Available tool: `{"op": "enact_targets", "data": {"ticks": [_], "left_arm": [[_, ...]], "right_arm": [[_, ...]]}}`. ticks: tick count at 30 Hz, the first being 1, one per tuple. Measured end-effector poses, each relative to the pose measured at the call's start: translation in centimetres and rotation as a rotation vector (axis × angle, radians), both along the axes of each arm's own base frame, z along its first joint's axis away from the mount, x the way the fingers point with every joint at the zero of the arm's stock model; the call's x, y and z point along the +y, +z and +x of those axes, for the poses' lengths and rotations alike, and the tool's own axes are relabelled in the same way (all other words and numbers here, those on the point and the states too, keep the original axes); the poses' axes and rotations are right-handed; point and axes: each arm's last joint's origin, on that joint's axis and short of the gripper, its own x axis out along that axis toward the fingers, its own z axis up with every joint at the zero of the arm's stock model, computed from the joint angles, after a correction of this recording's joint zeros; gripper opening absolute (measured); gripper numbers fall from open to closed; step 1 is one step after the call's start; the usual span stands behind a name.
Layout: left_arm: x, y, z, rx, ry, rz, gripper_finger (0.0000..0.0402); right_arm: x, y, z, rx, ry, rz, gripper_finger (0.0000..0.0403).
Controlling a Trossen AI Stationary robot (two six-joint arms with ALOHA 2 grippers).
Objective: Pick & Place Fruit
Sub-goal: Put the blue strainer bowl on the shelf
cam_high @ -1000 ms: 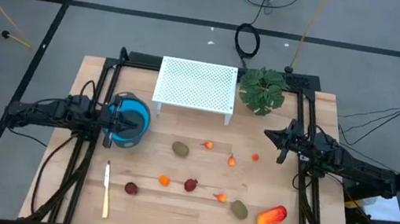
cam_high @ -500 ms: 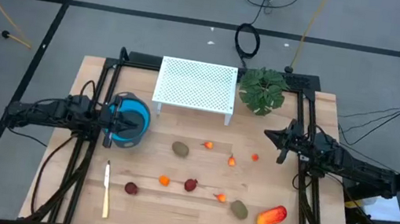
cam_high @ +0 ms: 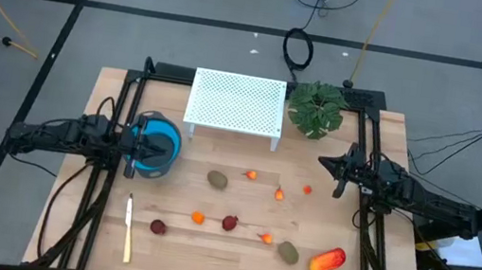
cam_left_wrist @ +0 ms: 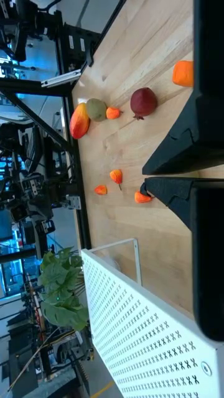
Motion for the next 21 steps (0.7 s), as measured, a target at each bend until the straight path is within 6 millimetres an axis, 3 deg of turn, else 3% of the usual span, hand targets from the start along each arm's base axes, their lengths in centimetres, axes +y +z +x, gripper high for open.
{"op": "enact_targets", "data": {"ticks": [21], "left_arm": [[0.0, 0.0, 0.0, 0.0, 0.0, 0.0, 0.0019]], "right_arm": [[0.0, 0.23, 0.01, -0.024, 0.0, -0.004, 0.0004]]}}
